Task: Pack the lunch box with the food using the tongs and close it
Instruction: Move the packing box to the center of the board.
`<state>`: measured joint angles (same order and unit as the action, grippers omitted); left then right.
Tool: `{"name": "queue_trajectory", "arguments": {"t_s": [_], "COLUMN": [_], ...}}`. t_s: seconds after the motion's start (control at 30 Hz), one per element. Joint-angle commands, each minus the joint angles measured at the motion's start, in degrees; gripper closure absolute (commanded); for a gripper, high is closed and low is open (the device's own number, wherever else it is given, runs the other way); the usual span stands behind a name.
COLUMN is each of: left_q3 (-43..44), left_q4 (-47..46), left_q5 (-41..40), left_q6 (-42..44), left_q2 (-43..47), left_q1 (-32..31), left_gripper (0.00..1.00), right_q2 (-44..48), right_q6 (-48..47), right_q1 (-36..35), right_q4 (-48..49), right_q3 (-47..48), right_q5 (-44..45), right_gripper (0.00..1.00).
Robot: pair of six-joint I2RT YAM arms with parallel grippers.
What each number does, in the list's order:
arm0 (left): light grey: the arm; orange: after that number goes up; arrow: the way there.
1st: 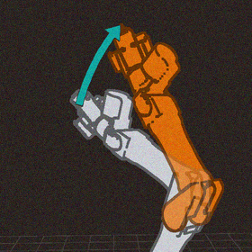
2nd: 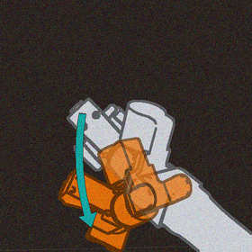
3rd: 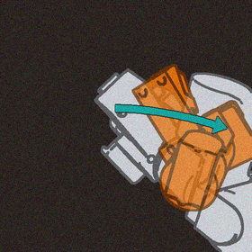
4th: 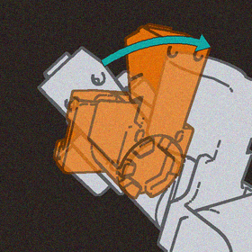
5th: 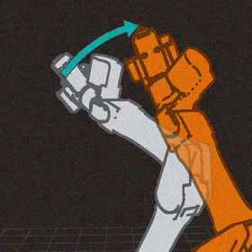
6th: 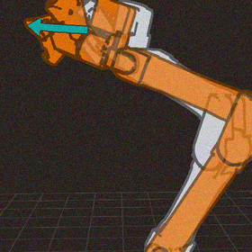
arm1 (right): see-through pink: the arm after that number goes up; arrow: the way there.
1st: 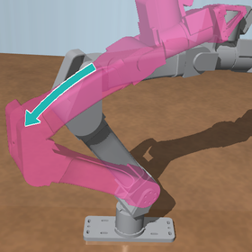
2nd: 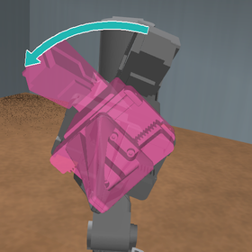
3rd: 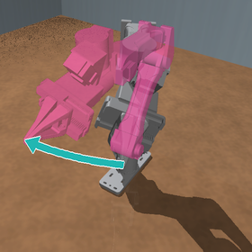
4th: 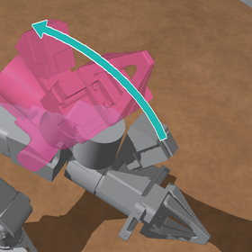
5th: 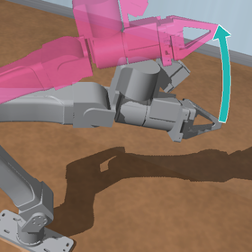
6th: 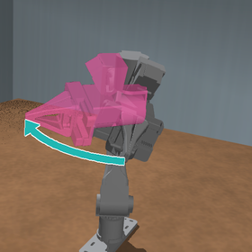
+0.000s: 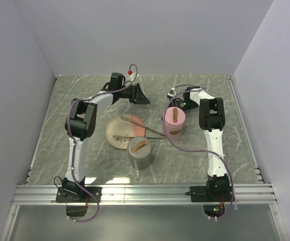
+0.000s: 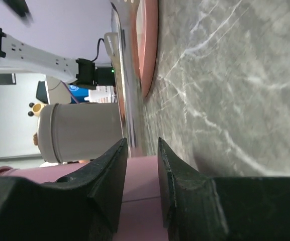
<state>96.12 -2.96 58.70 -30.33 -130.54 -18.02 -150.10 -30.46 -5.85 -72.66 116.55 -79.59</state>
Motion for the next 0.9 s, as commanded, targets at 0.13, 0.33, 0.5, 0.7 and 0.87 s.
{"name": "queue_trajectory", "arguments": {"t_s": [0.13,0.33,0.5,0.7,0.87], "left_q3": [-1.90,-0.85,0.56,-0.14,1.00], "left_q4": [9.63,12.18,13.50,16.05,17.55], "left_q5": [1.60,2.12,4.32,6.16,6.00], "left_q6": [12.38,14.85,15.47,18.11,20.13], "left_q2": [5.12,4.42,3.36,3.01,2.49], "left_q1": [-7.19,-10.54,-12.47,-15.46,-18.45], "left_gripper": [0.60,0.62,0.65,0.68,0.68], "right_q2": [7.17,12.64,12.99,15.54,15.37], "right_q6": [3.81,11.13,9.70,12.79,5.42], "right_q1": [2.15,3.21,5.58,12.26,15.25], "right_q4": [1.53,10.54,9.10,11.58,4.21], "right_q3": [-3.51,-10.56,-10.99,-12.31,-12.40], "right_q5": [0.93,3.91,6.29,10.15,11.83], "right_gripper": [0.60,0.60,0.60,0.59,0.58]}}
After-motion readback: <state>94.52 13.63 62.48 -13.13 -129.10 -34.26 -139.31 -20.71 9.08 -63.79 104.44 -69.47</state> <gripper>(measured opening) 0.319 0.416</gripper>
